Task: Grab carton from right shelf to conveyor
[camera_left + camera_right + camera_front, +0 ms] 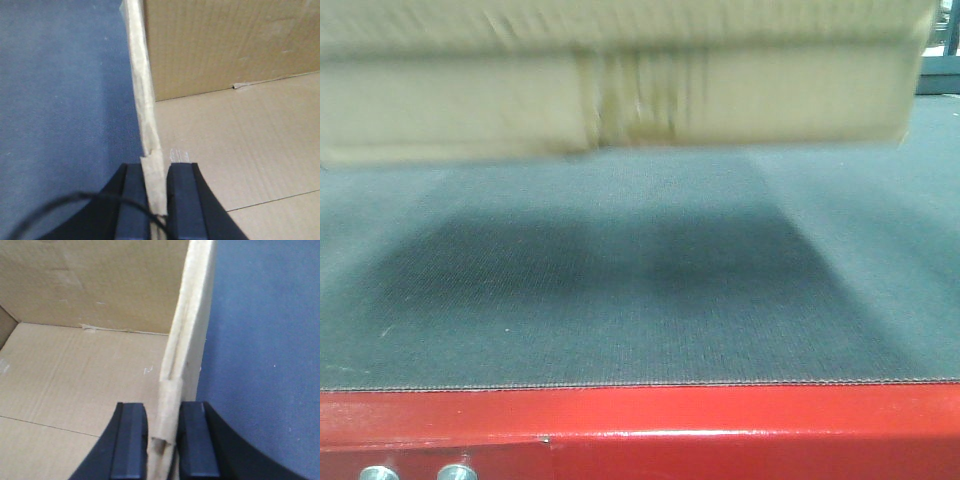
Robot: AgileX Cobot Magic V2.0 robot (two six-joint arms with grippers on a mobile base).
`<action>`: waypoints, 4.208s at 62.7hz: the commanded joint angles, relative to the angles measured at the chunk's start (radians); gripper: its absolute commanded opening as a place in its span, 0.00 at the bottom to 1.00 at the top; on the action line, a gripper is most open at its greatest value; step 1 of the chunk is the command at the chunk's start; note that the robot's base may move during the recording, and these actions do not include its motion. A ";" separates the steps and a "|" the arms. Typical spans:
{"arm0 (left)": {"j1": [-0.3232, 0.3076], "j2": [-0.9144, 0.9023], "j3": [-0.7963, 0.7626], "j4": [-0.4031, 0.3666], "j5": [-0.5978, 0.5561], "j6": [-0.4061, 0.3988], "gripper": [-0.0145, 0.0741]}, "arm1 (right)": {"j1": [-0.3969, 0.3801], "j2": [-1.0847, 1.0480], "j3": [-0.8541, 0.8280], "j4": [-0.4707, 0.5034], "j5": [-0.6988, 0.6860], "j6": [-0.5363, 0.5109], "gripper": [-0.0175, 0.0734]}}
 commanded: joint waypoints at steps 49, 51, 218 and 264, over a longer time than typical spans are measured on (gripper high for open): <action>0.012 0.155 -0.054 0.042 -0.095 0.011 0.84 | -0.017 0.179 -0.059 -0.049 -0.089 -0.006 0.82; 0.012 0.145 -0.056 0.042 -0.088 0.011 0.84 | -0.017 0.166 -0.069 -0.049 -0.078 -0.006 0.82; 0.220 -1.305 1.159 -0.042 -0.565 0.070 0.17 | -0.234 -1.249 1.007 -0.173 -0.407 -0.006 0.12; 0.343 -1.501 1.612 -0.173 -0.790 0.199 0.17 | -0.234 -1.249 1.007 -0.171 -0.407 -0.006 0.12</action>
